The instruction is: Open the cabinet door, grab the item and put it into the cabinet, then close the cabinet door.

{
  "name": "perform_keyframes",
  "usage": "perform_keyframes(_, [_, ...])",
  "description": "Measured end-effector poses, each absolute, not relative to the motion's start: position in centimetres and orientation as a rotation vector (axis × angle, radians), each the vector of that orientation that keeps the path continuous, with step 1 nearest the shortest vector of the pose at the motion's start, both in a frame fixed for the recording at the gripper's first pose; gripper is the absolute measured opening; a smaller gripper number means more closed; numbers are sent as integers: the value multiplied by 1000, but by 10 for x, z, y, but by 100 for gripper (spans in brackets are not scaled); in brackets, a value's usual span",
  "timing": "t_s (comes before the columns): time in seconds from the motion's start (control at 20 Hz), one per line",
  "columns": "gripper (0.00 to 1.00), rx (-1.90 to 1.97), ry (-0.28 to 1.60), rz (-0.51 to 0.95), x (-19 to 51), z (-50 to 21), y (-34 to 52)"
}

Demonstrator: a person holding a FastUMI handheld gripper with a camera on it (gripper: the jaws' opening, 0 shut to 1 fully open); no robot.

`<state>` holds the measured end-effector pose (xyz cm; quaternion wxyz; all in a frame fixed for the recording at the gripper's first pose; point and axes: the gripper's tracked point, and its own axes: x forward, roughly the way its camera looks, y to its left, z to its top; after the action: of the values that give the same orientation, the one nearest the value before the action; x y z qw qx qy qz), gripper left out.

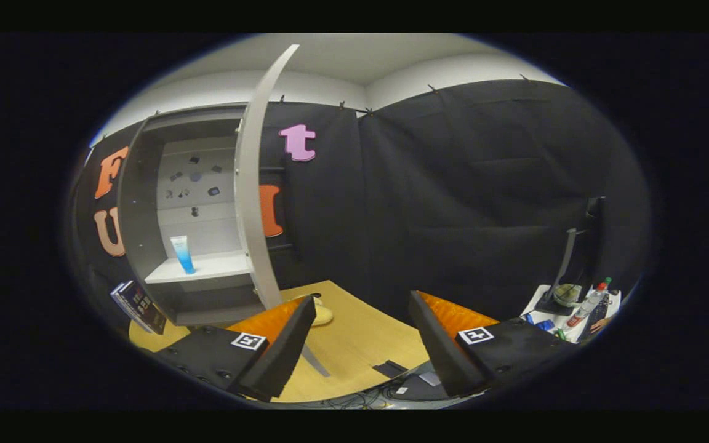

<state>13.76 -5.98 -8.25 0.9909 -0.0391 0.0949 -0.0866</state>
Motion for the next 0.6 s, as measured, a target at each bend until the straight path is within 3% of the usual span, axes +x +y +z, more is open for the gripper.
perform_keyframes(0.6, [96, -64, 238, -128, 174, -123, -53])
